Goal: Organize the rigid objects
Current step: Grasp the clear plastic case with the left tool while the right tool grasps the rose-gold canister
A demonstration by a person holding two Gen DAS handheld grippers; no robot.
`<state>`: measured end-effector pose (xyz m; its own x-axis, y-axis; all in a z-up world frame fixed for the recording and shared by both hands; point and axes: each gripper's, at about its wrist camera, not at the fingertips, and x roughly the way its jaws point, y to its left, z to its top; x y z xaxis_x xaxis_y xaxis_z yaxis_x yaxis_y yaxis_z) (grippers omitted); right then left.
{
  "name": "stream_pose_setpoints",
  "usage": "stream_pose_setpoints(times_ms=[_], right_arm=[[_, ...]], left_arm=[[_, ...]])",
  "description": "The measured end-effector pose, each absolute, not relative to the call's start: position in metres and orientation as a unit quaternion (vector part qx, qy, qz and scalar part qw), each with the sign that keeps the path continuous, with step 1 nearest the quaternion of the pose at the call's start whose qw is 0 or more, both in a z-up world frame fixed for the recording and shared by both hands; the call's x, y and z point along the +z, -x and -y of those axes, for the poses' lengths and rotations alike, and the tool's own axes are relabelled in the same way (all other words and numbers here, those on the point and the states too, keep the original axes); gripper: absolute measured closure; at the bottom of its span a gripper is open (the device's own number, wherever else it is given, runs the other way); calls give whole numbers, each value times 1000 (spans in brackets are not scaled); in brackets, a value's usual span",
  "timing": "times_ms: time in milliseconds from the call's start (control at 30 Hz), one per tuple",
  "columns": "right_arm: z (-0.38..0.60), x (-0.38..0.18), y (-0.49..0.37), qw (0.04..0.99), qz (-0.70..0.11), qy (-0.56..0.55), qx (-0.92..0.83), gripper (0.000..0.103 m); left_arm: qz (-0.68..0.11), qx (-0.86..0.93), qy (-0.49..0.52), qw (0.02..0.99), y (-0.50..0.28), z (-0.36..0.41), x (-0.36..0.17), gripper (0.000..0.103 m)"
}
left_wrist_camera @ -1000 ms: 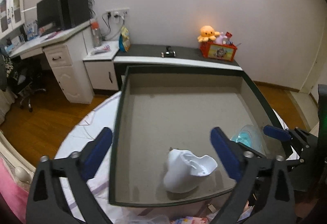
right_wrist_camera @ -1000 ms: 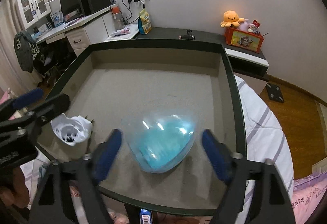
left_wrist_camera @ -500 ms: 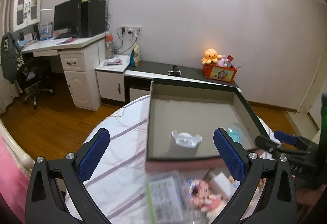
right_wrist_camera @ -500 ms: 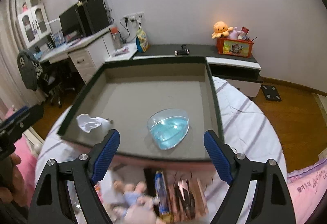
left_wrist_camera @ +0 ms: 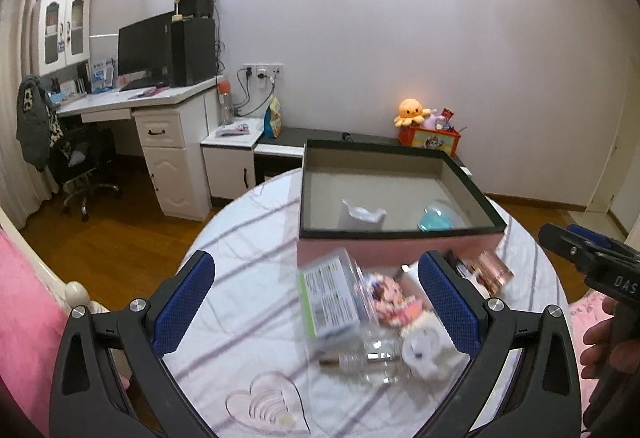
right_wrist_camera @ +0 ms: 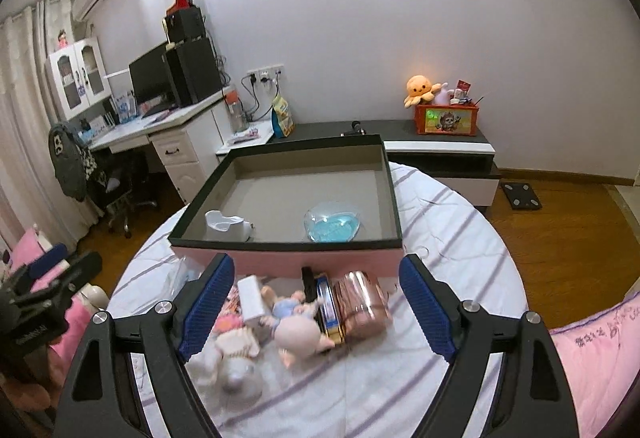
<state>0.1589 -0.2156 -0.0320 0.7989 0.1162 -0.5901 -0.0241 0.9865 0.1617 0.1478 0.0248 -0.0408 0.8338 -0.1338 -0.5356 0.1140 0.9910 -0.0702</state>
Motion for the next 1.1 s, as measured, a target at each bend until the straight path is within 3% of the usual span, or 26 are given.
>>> stream_pose_setpoints(times_ms=[600, 1100], right_arm=[[220, -61, -114, 935, -346, -79, 29, 17], [227, -61, -139, 932, -358, -61, 10, 17]], left_arm=[[-301, -67, 13, 951, -102, -18, -66, 0], [-326, -62, 15, 943, -143, -13, -79, 0]])
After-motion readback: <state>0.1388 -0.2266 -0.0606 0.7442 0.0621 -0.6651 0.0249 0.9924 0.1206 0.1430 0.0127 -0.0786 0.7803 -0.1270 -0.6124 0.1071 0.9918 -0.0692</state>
